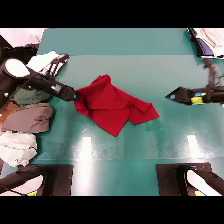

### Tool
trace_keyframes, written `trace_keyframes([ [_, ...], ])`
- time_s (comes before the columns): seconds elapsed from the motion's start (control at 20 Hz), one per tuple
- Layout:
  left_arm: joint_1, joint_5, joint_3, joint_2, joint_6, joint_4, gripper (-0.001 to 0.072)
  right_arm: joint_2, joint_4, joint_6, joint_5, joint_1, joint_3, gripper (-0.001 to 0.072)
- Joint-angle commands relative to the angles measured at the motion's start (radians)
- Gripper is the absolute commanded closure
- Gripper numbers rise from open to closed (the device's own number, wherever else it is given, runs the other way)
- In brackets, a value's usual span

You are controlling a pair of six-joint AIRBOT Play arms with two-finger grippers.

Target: Fold the shirts.

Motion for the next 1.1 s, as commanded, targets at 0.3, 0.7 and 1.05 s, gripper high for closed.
trace_keyframes([
  [0.3,0.008,-0.019,0.078,0.0,-0.027,0.024,0.0684,-0.392,0.0,-0.08,-0.049,0.002,0.017,0.0344],
  [0.7,0.008,-0.012,0.078,0.0,-0.028,0.024,0.0684,-0.481,0.003,-0.114,-0.066,0.127,0.016,0.0526],
  [1.05,0.008,-0.018,0.304,0.003,-0.07,0.098,0.0685,-0.225,0.002,-0.133,-0.107,0.087,0.143,0.0694],
])
